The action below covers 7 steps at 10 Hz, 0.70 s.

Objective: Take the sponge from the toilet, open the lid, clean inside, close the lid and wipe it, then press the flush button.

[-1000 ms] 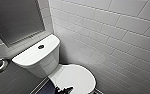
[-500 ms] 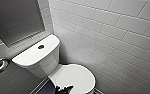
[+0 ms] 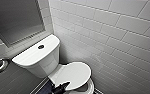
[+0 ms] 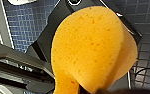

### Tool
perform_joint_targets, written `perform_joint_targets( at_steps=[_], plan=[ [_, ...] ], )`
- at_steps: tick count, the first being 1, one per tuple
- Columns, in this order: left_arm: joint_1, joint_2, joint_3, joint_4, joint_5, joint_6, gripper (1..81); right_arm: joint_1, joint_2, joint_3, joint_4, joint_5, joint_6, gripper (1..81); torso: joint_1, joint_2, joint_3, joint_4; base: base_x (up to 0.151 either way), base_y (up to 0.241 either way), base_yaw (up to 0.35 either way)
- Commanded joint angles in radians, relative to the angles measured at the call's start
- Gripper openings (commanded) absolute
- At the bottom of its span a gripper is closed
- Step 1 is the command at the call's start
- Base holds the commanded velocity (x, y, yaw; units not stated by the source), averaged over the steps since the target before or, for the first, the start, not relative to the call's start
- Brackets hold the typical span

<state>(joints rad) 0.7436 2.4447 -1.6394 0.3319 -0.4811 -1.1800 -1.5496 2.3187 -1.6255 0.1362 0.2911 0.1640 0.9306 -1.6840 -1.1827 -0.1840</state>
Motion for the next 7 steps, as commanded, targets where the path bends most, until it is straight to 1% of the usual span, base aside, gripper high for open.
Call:
perform_joint_targets(
  at_steps=[1,3,4,5,6,7],
  plan=[
    [-0.164,-0.055,0.113,-0.145,-0.136,0.019,81.1,-0.008,-0.043,0.032,-0.024,-0.072,-0.003,1.0,0.0,0.0,0.0,0.0,0.0,0.0,0.0],
    [-0.168,-0.093,0.157,-0.229,-0.156,0.008,81.1,-0.01,-0.043,0.032,-0.032,-0.072,-0.003,1.0,0.0,0.0,0.0,0.0,0.0,0.0,0.0],
    [-0.168,-0.116,0.182,-0.295,-0.156,0.007,81.1,-0.01,-0.042,0.033,-0.035,-0.072,-0.003,1.0,0.0,0.0,0.0,0.0,0.0,0.0,0.0],
    [-0.168,-0.14,0.197,-0.321,-0.157,-0.004,81.1,-0.01,-0.039,0.033,-0.035,-0.072,-0.003,1.0,0.0,0.0,0.0,0.0,0.0,0.0,0.0],
    [-0.168,-0.16,0.21,-0.32,-0.159,-0.033,81.1,-0.01,-0.037,0.035,-0.035,-0.072,-0.003,1.0,0.0,0.0,0.0,0.0,0.0,0.0,0.0],
    [-0.168,-0.177,0.22,-0.321,-0.177,-0.044,81.1,-0.01,-0.036,0.035,-0.035,-0.072,-0.003,1.0,0.0,0.0,0.0,0.0,0.0,0.0,0.0]
  ],
)
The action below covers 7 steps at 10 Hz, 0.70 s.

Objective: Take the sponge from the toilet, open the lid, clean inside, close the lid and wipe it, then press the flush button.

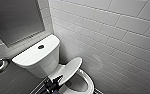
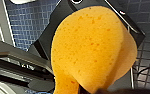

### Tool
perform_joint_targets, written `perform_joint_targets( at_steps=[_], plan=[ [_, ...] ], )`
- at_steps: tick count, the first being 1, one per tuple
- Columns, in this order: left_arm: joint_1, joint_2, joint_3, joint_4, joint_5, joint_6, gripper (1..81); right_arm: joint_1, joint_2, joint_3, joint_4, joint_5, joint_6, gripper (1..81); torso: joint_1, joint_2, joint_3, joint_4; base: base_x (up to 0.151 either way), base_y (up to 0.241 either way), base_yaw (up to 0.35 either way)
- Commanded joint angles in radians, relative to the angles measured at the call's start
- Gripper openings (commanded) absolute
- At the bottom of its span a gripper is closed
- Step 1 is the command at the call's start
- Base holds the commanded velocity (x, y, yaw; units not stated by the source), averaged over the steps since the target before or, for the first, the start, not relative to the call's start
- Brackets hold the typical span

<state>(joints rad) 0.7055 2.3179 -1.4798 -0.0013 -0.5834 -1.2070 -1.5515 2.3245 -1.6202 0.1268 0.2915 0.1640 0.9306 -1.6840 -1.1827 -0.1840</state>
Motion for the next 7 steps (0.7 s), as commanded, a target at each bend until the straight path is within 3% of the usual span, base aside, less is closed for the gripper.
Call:
perform_joint_targets(
  at_steps=[1,7],
  plan=[
    [-0.129,-0.075,0.073,0.012,-0.082,-0.029,81.1,-0.008,-0.04,0.03,-0.032,-0.072,-0.003,1.0,0.0,0.0,0.0,0.0,0.0,0.0,0.0],
    [-0.122,-0.199,0.115,0.012,-0.122,-0.085,81.1,-0.011,-0.04,0.039,-0.039,-0.072,-0.003,1.0,0.0,0.0,0.0,0.0,0.0,0.0,0.0]
  ],
)
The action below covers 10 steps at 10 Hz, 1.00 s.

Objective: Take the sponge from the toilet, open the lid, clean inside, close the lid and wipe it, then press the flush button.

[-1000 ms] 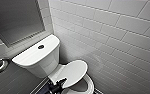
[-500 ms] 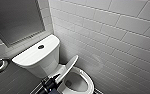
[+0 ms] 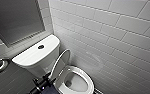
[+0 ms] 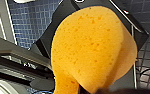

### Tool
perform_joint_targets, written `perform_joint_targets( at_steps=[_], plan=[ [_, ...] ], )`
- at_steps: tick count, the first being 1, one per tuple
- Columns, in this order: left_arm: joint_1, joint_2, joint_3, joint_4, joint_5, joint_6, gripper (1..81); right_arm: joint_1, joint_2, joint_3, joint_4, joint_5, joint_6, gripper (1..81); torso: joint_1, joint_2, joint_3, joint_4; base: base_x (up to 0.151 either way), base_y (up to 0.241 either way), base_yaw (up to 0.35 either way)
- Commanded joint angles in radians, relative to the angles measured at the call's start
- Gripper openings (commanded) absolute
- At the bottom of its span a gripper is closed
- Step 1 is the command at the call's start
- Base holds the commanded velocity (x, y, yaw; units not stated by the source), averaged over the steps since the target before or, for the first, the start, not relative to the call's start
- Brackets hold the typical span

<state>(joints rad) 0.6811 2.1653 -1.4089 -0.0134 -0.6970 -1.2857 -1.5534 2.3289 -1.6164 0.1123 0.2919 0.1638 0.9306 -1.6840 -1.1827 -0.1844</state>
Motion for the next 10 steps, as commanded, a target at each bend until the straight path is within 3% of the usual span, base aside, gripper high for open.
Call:
perform_joint_targets(
  at_steps=[1,3,7,10],
  plan=[
    [-0.094,-0.053,0.042,0.024,-0.009,-0.009,81.1,-0.009,-0.044,0.035,-0.026,-0.073,-0.003,1.0,0.0,0.0,0.0,0.0,0.0,0.0,0.0],
    [-0.094,-0.05,0.036,-0.006,-0.009,-0.032,81.1,-0.009,-0.043,0.037,-0.026,-0.073,-0.003,1.0,0.0,0.0,0.0,0.0,0.0,0.0,0.0],
    [-0.097,-0.06,-0.024,-0.017,-0.022,-0.164,81.1,-0.012,-0.041,0.04,-0.025,-0.073,-0.003,1.0,0.0,0.0,0.0,0.0,0.0,0.0,0.0],
    [-0.087,-0.082,-0.087,-0.013,-0.072,-0.239,81.1,-0.021,-0.043,0.043,-0.026,-0.071,-0.003,1.0,0.0,0.0,0.0,0.0,0.0,0.0,0.0]
  ],
)
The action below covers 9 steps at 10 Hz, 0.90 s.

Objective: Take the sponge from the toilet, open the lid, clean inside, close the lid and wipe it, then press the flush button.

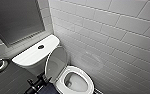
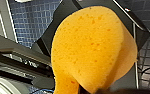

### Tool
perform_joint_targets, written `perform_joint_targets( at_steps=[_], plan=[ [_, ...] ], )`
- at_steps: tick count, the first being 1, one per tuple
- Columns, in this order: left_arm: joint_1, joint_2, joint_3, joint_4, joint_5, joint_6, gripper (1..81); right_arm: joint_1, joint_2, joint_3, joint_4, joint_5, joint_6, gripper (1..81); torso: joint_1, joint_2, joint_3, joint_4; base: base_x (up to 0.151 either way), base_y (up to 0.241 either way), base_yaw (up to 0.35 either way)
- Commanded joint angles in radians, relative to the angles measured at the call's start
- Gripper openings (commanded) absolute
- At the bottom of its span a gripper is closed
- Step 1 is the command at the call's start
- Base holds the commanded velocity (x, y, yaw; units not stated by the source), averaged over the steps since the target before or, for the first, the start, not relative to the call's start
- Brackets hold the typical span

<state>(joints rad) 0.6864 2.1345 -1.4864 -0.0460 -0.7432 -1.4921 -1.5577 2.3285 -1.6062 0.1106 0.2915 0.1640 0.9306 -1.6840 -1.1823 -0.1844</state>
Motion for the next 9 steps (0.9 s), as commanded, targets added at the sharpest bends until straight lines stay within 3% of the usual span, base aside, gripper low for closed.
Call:
perform_joint_targets(
  at_steps=[1,4,6,9],
  plan=[
    [-0.084,-0.056,-0.012,0.021,-0.027,-0.036,81.1,-0.022,-0.041,0.032,-0.025,-0.063,-0.003,1.0,0.0,0.0,0.0,0.0,0.0,0.0,0.0],
    [-0.028,-0.099,-0.014,0.054,-0.038,-0.031,81.1,-0.026,-0.042,0.037,-0.035,-0.051,-0.003,1.0,0.0,0.0,0.0,0.0,0.0,0.0,0.0],
    [0.064,-0.094,-0.084,0.239,-0.033,-0.027,81.1,-0.025,-0.041,0.032,-0.037,-0.051,-0.003,1.0,0.0,0.0,0.0,0.0,0.0,0.0,0.0],
    [0.103,-0.086,-0.212,0.483,-0.03,-0.033,81.1,-0.025,-0.041,0.032,-0.048,-0.051,-0.003,1.0,0.0,0.0,0.0,0.0,0.0,0.0,0.0]
  ],
)
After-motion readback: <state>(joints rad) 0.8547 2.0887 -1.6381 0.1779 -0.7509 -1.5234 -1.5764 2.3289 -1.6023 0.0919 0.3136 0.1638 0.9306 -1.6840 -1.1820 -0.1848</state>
